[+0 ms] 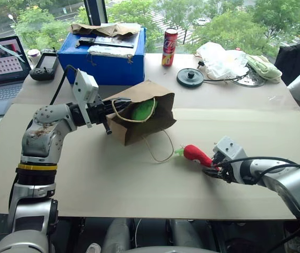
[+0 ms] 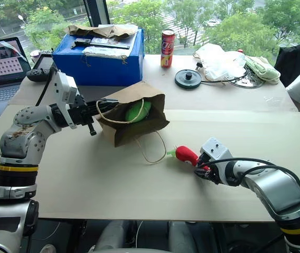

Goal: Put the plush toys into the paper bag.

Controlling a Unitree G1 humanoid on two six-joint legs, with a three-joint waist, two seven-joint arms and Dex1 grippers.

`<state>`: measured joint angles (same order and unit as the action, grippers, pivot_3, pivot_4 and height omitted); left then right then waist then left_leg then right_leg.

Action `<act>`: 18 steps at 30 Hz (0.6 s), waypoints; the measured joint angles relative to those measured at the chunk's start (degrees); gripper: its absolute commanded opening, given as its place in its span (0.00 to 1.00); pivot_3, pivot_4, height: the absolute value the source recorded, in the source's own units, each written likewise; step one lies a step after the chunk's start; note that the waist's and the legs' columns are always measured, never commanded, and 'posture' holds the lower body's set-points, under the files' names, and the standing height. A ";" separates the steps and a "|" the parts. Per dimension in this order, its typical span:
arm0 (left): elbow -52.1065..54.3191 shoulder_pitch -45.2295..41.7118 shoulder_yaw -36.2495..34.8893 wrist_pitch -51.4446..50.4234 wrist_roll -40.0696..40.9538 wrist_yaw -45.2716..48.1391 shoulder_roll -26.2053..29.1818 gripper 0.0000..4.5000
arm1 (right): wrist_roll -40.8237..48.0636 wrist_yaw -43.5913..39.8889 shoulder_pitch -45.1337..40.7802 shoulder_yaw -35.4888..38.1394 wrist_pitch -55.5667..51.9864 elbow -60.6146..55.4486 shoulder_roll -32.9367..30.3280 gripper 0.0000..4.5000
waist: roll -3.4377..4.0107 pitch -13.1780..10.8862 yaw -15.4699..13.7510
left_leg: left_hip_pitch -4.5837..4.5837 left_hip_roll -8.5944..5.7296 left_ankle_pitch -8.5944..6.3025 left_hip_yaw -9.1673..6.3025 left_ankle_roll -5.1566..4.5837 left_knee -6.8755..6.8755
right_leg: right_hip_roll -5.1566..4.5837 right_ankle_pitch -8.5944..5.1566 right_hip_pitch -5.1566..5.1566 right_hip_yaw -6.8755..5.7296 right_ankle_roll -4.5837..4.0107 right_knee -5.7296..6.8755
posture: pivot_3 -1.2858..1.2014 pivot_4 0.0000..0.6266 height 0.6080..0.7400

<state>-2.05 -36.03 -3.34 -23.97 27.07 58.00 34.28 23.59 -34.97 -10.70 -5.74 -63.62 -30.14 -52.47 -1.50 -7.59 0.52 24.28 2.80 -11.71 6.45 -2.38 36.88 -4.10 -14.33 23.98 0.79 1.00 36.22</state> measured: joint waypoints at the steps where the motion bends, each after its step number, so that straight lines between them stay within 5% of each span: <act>1: 0.00 0.00 0.00 0.00 0.00 0.00 0.00 0.00 | -0.19 0.15 -0.14 0.00 0.02 0.20 0.36 0.14 | 0.00 0.00 -0.01 | 0.00 0.00 0.00 0.00 0.00 0.01 | 0.00 0.00 -0.01 0.00 0.00 0.00 | 0.52 0.24 0.99; 3: 0.00 0.00 0.00 0.00 0.00 0.00 0.00 0.00 | -0.38 0.19 -0.26 0.02 0.05 0.34 0.43 0.02 | 0.00 0.00 -0.03 | -0.01 0.00 0.00 0.00 0.00 0.01 | 0.00 0.00 -0.01 0.00 0.00 0.01 | 0.52 0.24 0.99; 14: -0.03 -0.01 0.00 0.00 -0.01 -0.03 0.01 0.00 | 2.21 -1.78 -0.80 5.13 1.59 -2.31 1.36 0.02 | 0.00 0.00 -0.01 | 0.00 0.01 0.00 -0.01 0.00 0.01 | 0.02 0.00 0.00 0.00 0.00 0.01 | 0.52 0.24 0.99; 18: -0.09 -0.05 0.02 0.00 -0.02 -0.08 -0.03 0.00 | 7.04 -2.39 -6.92 8.86 0.76 -5.91 4.28 0.02 | 0.00 0.00 0.19 | -0.03 0.03 0.00 -0.03 0.00 0.01 | 0.05 0.01 0.00 0.01 -0.01 0.04 | 0.52 0.24 0.99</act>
<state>-2.14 -36.09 -3.31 -23.97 27.06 57.92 34.24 30.63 -37.36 -17.62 3.12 -62.86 -36.05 -48.19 -1.50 -7.59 0.71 24.25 2.83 -11.71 6.42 -2.38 36.90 -4.05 -14.32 23.98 0.80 0.99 36.26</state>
